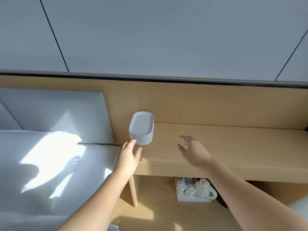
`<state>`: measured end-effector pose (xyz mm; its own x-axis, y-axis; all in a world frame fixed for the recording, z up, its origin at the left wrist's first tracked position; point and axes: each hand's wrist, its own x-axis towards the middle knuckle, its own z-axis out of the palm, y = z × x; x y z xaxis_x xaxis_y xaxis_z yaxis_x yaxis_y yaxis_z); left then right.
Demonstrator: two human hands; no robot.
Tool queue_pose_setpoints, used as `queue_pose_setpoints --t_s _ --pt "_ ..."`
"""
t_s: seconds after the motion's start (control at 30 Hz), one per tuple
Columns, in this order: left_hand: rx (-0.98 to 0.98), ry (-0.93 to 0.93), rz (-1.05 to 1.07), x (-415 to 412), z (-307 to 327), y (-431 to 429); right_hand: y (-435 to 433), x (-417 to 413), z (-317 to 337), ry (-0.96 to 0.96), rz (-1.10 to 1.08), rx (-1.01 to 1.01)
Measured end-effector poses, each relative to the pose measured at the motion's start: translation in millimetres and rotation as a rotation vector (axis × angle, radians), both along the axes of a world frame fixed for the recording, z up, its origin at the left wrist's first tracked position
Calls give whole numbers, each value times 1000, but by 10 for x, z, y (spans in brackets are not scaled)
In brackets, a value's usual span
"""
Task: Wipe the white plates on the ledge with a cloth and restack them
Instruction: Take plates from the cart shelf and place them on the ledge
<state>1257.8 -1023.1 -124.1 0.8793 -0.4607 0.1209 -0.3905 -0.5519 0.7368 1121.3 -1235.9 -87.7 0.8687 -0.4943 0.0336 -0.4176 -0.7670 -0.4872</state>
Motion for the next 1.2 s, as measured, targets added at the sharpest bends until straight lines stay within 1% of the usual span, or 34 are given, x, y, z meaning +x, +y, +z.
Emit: queue_pose_setpoints --t_s 0.13,0.33,0.6,0.7,0.8,0.9,1.0,1.07,1.2 --pt "54 32 17 483 -117 -128 -114 480 -132 24 -32 43" --pt "117 120 68 1008 -343 -407 -388 1209 -362 81 -23 135" --pt "106 210 227 1466 -643 -921 -972 2417 -616 221 128 212" --pt "123 284 334 1602 -778 -1098 -1158 2820 -732 234 147 259" --pt "165 327 390 1703 -883 -1194 -1290 3143 -897 252 147 306" --pt "189 334 391 1722 -897 -1226 -1349 3365 -1020 232 166 372" --pt "121 377 392 1783 -929 -1254 -1340 3508 -1132 205 183 421" --pt "114 379 382 1827 -948 -1240 -1303 3543 -1175 154 152 458" --pt "128 351 235 1833 -854 -1116 -1290 3382 -1214 111 91 492"
